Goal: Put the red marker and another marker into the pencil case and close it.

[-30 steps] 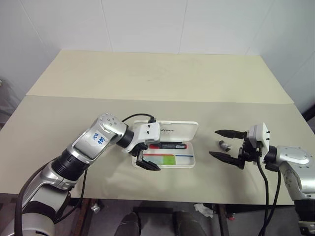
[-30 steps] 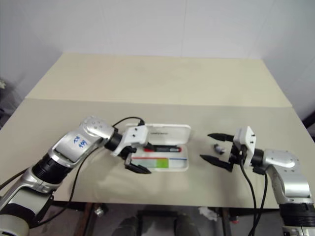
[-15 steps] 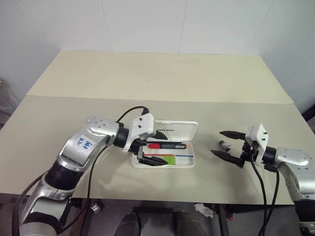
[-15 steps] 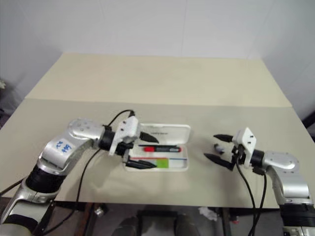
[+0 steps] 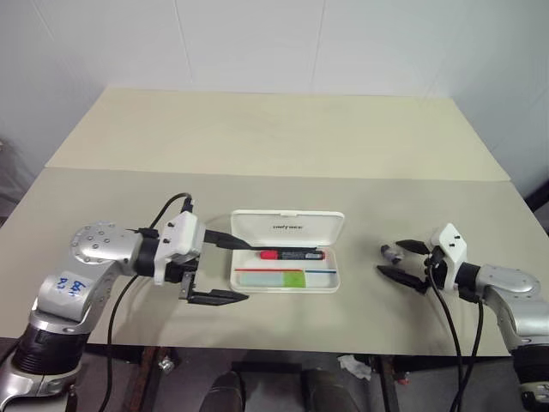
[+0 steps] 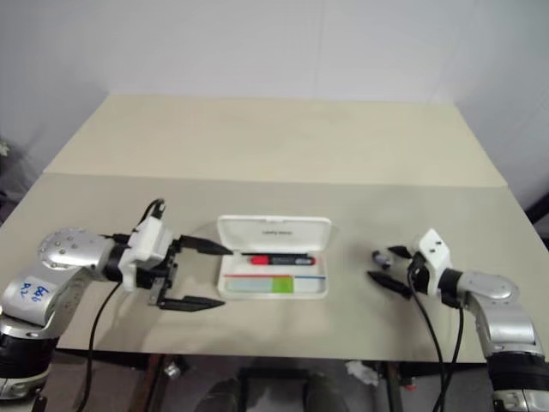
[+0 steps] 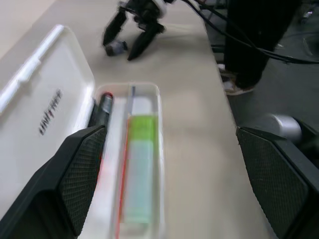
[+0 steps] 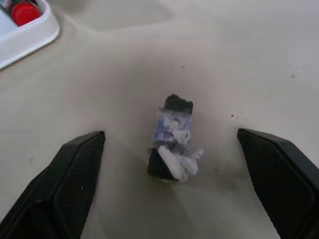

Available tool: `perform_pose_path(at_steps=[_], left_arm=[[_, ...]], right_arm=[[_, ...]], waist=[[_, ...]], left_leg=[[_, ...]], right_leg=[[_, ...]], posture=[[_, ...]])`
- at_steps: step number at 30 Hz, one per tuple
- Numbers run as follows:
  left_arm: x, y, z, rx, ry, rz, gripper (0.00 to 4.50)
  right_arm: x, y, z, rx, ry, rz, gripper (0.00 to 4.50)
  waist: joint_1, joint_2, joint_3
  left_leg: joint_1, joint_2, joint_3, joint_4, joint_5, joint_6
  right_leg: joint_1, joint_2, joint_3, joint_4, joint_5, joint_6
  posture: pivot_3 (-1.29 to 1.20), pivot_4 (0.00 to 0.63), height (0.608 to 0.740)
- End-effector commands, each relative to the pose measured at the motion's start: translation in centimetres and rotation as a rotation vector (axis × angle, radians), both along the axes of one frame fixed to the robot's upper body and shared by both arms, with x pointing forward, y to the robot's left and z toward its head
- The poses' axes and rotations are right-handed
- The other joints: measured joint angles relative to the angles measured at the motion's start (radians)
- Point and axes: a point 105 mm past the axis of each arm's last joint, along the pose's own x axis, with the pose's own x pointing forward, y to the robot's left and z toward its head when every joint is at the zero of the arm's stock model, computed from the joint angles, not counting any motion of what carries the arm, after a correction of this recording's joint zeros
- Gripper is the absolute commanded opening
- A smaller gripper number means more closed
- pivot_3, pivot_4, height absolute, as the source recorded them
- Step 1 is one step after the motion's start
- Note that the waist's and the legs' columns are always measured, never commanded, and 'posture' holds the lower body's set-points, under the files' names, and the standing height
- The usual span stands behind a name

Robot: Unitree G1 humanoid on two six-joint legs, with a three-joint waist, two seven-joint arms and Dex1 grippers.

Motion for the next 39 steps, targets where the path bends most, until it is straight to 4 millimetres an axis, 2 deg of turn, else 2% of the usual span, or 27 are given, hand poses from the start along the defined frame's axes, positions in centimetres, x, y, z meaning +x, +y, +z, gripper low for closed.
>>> perform_pose_path(at_steps=[1, 4, 8, 11, 15, 17, 21, 25, 32, 39], left_arm=[[-0.3, 2.3, 0.6, -0.014, -0.025, 0.017, 4.42], [-0.1, 3.0, 0.9, -0.026, -0.051, 0.032, 4.50], [0.5, 3.7, 2.0, -0.050, -0.108, 0.069, 4.50], [0.6, 4.2, 2.4, -0.063, -0.130, 0.075, 4.50], [0.7, 4.7, 2.9, -0.089, -0.145, 0.089, 4.50], [0.7, 4.8, 2.9, -0.096, -0.144, 0.092, 4.50], [0.7, 5.0, 3.0, -0.125, -0.149, 0.102, 4.50], [0.9, 5.3, 2.8, -0.137, -0.157, 0.119, 4.50], [0.3, 5.9, 2.1, -0.165, -0.135, 0.132, 4.50], [-0.5, 6.8, 1.8, -0.173, -0.137, 0.160, 4.50]], right_arm=[[0.5, -1.1, -0.6, -0.021, 0.025, -0.073, 4.50], [0.8, -1.2, -0.5, -0.005, 0.008, -0.090, 3.91], [0.9, -1.2, -0.3, 0.004, 0.003, -0.093, 2.66], [0.8, -1.4, 0.2, 0.005, -0.009, -0.093, 1.55], [0.3, -0.8, 2.1, 0.018, -0.074, -0.032, 0.39], [0.2, -0.3, 3.0, 0.021, -0.098, -0.005, 0.39], [-0.4, 3.0, 5.9, 0.039, -0.168, 0.137, 0.39], [-1.0, 6.0, 6.9, 0.016, -0.190, 0.255, 0.39], [-2.6, 11.2, 6.8, -0.042, -0.178, 0.486, 0.39], [-3.4, 12.9, 5.8, -0.100, -0.144, 0.607, 0.39]], waist=[[-0.002, 0.000, 0.000], [-0.002, 0.000, 0.000], [0.000, -0.001, 0.000], [0.001, -0.001, 0.000], [0.002, -0.001, 0.000], [0.002, 0.000, 0.000], [-0.003, 0.000, 0.000], [-0.008, 0.000, 0.000], [-0.007, 0.000, 0.000], [0.001, 0.000, 0.000]], left_leg=[[0.001, 0.000, 0.000, 0.000, 0.000, 0.000], [0.001, 0.001, 0.000, 0.000, 0.001, 0.001], [0.001, 0.000, 0.003, 0.001, 0.003, 0.003], [0.001, 0.000, 0.005, 0.001, 0.004, 0.004], [0.000, 0.001, 0.006, 0.001, 0.004, 0.004], [0.000, 0.001, 0.006, 0.000, 0.004, 0.004], [0.000, 0.002, 0.006, -0.002, 0.003, 0.002], [0.000, 0.003, 0.006, -0.006, 0.003, 0.002], [0.000, 0.003, 0.006, -0.010, 0.002, 0.001], [-0.001, 0.003, 0.006, -0.014, 0.002, 0.001]], right_leg=[[0.000, 0.000, 0.000, 0.000, -0.001, -0.002], [0.001, 0.000, 0.000, -0.001, -0.004, -0.011], [0.002, -0.001, 0.002, -0.003, -0.003, -0.012], [0.002, -0.002, 0.003, -0.003, -0.002, -0.011], [0.002, -0.002, 0.003, -0.003, -0.002, -0.012], [0.001, -0.002, 0.003, -0.003, -0.002, -0.012], [-0.001, -0.001, 0.002, -0.003, 0.000, -0.005], [-0.001, 0.000, 0.001, -0.003, 0.002, -0.002], [-0.004, -0.001, 0.000, -0.004, 0.001, -0.002], [-0.007, -0.002, 0.000, -0.003, 0.000, -0.003]], posture=[[0.00, 0.150, 0.740], [0.00, 0.150, 0.740], [0.00, 0.150, 0.740], [0.00, 0.150, 0.740], [0.00, 0.150, 0.740], [0.00, 0.150, 0.740], [0.00, 0.150, 0.740], [0.00, 0.150, 0.740], [0.00, 0.150, 0.740], [0.00, 0.150, 0.740]])
